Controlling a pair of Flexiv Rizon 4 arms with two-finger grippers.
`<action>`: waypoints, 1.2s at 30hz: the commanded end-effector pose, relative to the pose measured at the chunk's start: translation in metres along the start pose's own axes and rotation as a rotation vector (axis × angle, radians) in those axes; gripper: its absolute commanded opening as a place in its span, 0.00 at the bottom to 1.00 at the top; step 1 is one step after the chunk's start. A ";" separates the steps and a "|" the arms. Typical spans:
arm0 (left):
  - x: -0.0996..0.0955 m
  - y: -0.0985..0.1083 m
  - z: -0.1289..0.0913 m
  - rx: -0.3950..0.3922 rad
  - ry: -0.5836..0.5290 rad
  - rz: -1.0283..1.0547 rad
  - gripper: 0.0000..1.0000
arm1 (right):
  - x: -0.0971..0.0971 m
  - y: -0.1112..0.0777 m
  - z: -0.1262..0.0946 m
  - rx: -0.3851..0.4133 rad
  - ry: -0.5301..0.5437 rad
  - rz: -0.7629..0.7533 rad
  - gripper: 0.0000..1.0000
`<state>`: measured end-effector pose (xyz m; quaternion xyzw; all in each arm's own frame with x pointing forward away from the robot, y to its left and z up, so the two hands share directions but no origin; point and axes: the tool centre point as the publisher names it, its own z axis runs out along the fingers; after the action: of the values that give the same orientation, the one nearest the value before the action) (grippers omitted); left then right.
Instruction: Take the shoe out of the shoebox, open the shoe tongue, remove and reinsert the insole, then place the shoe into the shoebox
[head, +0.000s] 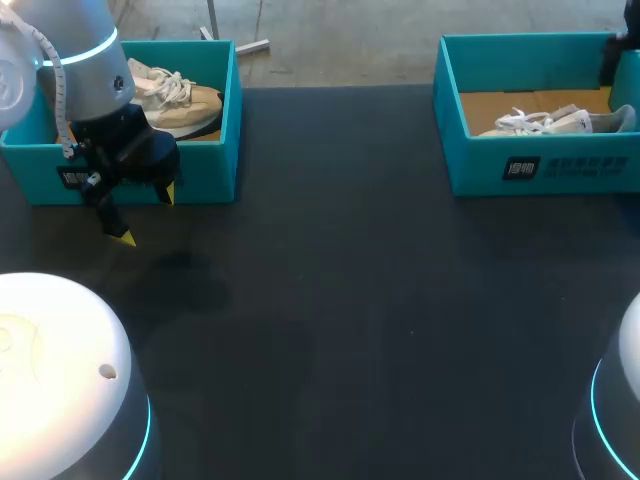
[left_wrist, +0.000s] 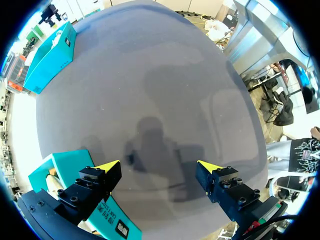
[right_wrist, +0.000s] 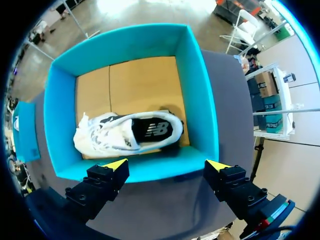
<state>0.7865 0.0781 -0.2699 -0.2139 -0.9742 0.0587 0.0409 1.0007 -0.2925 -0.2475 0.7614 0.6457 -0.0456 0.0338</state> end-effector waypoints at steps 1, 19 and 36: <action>0.001 0.000 0.000 -0.003 -0.002 0.000 1.00 | -0.001 -0.024 -0.011 -0.016 0.030 0.011 1.00; 0.001 0.000 0.000 -0.003 -0.002 0.000 1.00 | 0.025 -0.083 -0.057 -0.010 0.104 0.092 1.00; 0.001 0.000 0.000 -0.003 -0.002 0.000 1.00 | 0.031 -0.092 -0.068 -0.018 0.120 0.069 1.00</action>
<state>0.7865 0.0781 -0.2699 -0.2140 -0.9742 0.0587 0.0409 0.9170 -0.2392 -0.1819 0.7840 0.6207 0.0065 0.0026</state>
